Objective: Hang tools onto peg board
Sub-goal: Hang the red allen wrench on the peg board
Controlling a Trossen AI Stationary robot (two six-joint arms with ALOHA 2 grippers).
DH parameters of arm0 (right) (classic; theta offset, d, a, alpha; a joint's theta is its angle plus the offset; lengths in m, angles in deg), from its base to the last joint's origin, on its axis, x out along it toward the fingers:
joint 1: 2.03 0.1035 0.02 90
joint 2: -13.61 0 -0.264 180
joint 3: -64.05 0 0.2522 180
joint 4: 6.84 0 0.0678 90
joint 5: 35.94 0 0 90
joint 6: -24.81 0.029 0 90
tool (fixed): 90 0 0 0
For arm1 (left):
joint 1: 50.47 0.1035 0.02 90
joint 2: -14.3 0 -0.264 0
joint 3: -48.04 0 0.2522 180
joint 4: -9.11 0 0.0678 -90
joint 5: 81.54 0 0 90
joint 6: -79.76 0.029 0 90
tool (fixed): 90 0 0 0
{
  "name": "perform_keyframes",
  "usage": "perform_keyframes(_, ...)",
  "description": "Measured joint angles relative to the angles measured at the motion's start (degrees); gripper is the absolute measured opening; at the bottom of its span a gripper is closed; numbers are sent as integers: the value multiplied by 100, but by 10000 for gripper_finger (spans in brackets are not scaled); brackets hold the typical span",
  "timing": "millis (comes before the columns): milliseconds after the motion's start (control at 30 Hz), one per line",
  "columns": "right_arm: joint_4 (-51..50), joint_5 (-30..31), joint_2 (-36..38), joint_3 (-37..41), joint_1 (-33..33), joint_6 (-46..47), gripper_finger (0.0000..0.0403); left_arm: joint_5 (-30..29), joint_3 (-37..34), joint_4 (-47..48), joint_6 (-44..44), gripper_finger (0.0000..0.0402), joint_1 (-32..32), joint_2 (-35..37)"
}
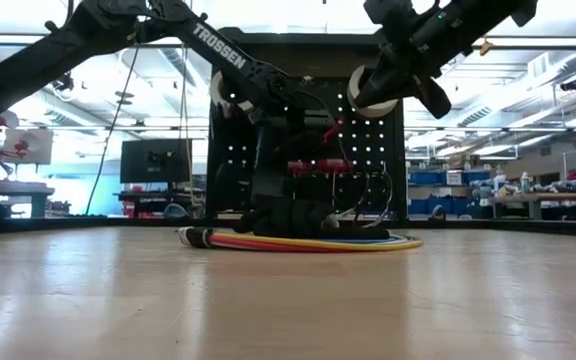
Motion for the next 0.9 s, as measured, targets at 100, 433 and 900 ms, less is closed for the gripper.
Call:
perform_keyframes(100,2,-20,0,0,51,11,9,2,0,-54,149,6,6,0)
perform_keyframes(433,6,-138,0,0,75,100,10,397,0,-50,177,5,114,38)
perform_keyframes(900,-3,-177,0,0,163,112,10,541,-91,1306,-170,5,-402,107)
